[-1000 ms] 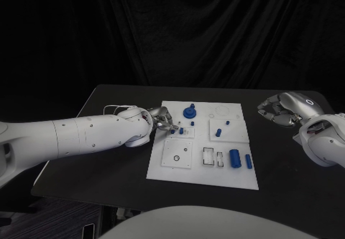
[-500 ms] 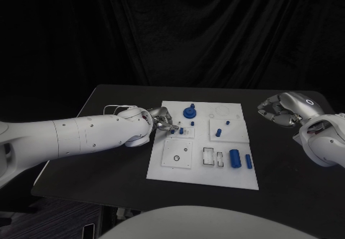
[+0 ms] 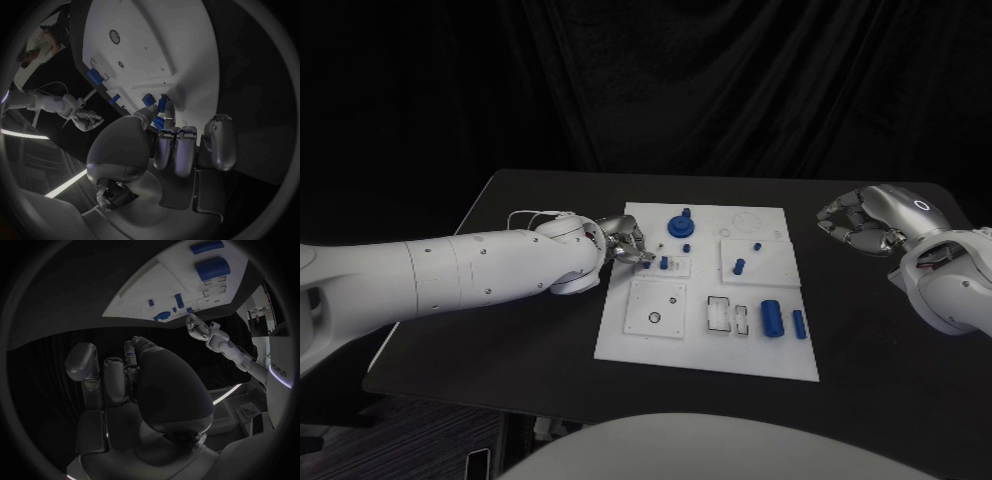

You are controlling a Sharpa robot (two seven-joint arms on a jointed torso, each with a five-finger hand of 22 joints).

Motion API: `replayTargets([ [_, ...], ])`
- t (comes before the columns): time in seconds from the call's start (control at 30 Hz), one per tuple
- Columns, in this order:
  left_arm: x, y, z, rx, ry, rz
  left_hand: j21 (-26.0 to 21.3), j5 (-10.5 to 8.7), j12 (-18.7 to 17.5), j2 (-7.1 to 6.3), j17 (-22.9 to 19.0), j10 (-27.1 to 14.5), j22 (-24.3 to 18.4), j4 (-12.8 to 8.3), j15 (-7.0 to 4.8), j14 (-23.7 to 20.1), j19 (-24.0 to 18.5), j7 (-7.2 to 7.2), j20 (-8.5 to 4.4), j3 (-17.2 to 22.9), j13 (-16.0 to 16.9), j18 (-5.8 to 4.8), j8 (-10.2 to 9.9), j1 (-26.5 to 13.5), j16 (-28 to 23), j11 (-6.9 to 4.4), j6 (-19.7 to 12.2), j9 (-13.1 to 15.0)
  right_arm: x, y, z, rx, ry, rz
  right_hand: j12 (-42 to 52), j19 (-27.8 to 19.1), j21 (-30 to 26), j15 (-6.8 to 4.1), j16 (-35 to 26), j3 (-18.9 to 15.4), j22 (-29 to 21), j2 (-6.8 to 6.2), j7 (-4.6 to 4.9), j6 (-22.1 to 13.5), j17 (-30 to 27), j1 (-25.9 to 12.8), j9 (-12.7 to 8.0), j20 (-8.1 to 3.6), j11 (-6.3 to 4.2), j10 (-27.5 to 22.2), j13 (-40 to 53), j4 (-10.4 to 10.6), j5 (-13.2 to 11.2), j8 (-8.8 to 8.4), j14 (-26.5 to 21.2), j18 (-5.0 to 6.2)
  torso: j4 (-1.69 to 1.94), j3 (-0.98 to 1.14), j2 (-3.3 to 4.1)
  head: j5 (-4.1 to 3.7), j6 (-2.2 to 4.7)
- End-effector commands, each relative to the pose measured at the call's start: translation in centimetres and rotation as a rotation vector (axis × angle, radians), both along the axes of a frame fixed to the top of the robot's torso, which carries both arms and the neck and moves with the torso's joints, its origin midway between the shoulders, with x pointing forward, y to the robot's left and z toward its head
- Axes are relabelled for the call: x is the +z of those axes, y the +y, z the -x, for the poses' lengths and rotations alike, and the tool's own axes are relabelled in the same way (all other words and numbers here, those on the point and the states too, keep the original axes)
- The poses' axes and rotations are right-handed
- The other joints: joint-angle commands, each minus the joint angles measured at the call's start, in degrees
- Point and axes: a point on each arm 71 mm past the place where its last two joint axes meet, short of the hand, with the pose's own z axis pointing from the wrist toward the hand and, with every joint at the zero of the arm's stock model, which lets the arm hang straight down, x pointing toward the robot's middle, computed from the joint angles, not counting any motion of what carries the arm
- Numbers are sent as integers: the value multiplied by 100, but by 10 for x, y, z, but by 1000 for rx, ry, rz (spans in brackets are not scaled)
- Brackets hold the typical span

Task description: Assemble the parts on the task board

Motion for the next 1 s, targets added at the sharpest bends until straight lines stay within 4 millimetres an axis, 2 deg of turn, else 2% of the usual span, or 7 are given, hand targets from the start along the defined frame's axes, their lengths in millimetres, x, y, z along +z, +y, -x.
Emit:
replayTargets([
  [0.03,-3,-1,2,-16,23,-6,-42,73,21,-11,1510,597,1048,-67,-45,616,-8,-31,-48,73,1509,43,-23,119,16,-33,-14,11,-1,-1,0,-11,1,2,-19,-19,-19,-29,-27,11,727,-12,13,25,127,49,-2,-11,13,-31,262,-38,-12,5,48,51,-2,-1,-1,0,0],
  [0.6,-3,2,3,-12,30,-12,-50,111,21,-35,1510,597,1046,-151,-47,616,-13,-29,-50,207,1509,44,-40,210,16,-35,-19,12,-2,-1,0,-12,2,2,-21,-23,-34,-28,-30,14,724,-10,15,23,124,52,-3,-10,14,-34,258,-37,-12,4,47,53,-5,1,-7,11,0],
  [0.67,-3,2,3,-12,30,-12,-44,64,21,-46,1510,597,1048,-149,-46,616,-8,-24,-50,226,1509,42,-38,199,16,-31,-9,15,-2,-1,0,-12,2,2,-21,-23,-34,-28,-30,14,724,-10,15,23,124,52,-3,-10,14,-34,258,-37,-12,4,47,53,-5,1,-6,10,0],
  [0.73,-3,2,3,-13,30,-11,-48,-100,21,-55,1510,597,1047,-132,-43,616,-11,-21,-48,257,1509,42,-39,166,16,-28,9,19,-2,-1,0,-11,2,2,-21,-23,-34,-28,-30,14,724,-10,15,23,124,52,-3,-10,14,-34,258,-37,-12,4,47,53,-3,0,-5,10,0],
  [0.83,-4,1,3,-14,29,-11,-51,-686,21,-56,1510,597,1047,2,-36,616,-10,-16,-38,205,1509,41,-32,5,16,-19,57,34,-2,-1,0,-11,2,2,-21,-23,-34,-28,-30,14,724,-10,15,23,124,52,-3,-10,14,-34,258,-37,-12,4,47,53,-2,0,-6,12,0],
  [0.87,-4,1,3,-14,29,-10,-48,-816,21,-60,1510,597,1048,74,-31,616,-8,-7,-37,142,1509,41,-33,-72,16,-13,68,38,-2,-1,0,-11,2,2,-21,-23,-34,-28,-30,14,724,-10,15,23,124,52,-3,-10,14,-34,258,-37,-12,4,47,53,-4,1,-7,15,0],
  [1.0,-4,0,3,-13,26,-9,-48,-1039,21,-63,1510,597,1049,356,-14,616,-4,23,-23,-130,1509,40,-55,-345,16,9,77,43,-2,-1,0,-11,1,2,-21,-23,-34,-28,-30,14,724,-10,15,23,124,52,-3,-10,14,-34,258,-37,-12,4,47,53,-9,1,-4,18,0],
])
